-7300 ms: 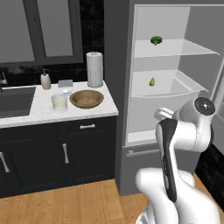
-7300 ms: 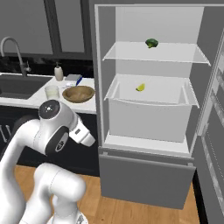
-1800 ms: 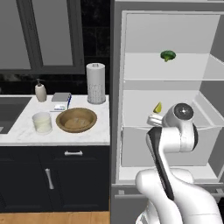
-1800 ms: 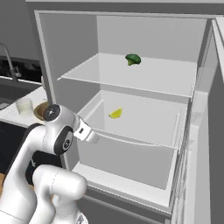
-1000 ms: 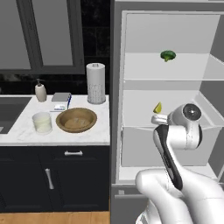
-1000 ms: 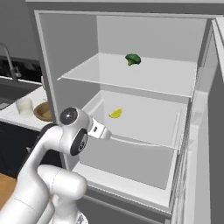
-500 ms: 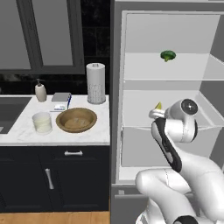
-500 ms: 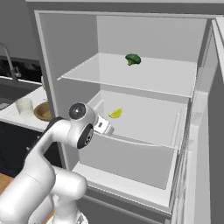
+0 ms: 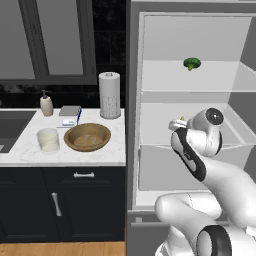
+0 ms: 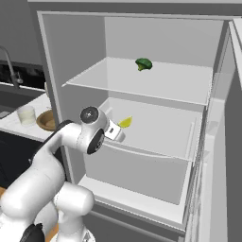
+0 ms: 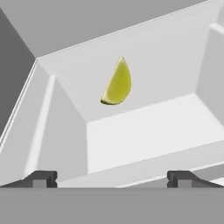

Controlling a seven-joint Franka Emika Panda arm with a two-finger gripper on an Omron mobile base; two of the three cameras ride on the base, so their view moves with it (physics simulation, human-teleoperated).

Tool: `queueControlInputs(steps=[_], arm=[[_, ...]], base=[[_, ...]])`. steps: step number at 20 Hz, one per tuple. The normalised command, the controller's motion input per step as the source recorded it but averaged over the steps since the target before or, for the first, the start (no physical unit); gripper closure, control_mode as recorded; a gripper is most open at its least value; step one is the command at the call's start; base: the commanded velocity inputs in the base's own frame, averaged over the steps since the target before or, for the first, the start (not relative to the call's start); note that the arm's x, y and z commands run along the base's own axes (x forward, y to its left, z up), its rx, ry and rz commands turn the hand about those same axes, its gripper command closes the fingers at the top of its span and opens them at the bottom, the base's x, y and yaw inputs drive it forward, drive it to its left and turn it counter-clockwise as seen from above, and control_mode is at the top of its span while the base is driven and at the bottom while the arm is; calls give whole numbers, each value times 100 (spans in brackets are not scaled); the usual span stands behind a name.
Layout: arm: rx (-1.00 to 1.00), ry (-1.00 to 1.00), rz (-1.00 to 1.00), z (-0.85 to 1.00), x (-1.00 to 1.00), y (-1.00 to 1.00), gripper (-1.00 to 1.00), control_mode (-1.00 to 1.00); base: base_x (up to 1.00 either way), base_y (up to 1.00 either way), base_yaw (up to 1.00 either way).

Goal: Grab a lemon wedge from the fridge and one ice cube from the ice bowl, and put them in the glass of lemonade.

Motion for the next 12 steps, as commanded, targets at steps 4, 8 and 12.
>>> queueControlInputs(steps=[4, 8, 12], arm=[[0, 0, 0, 0, 29, 0, -100, -100], [0, 0, 0, 0, 39, -2, -100, -100], [0, 0, 0, 0, 38, -20, -100, -100]], base=[[0, 0, 0], [0, 0, 0], [0, 0, 0]])
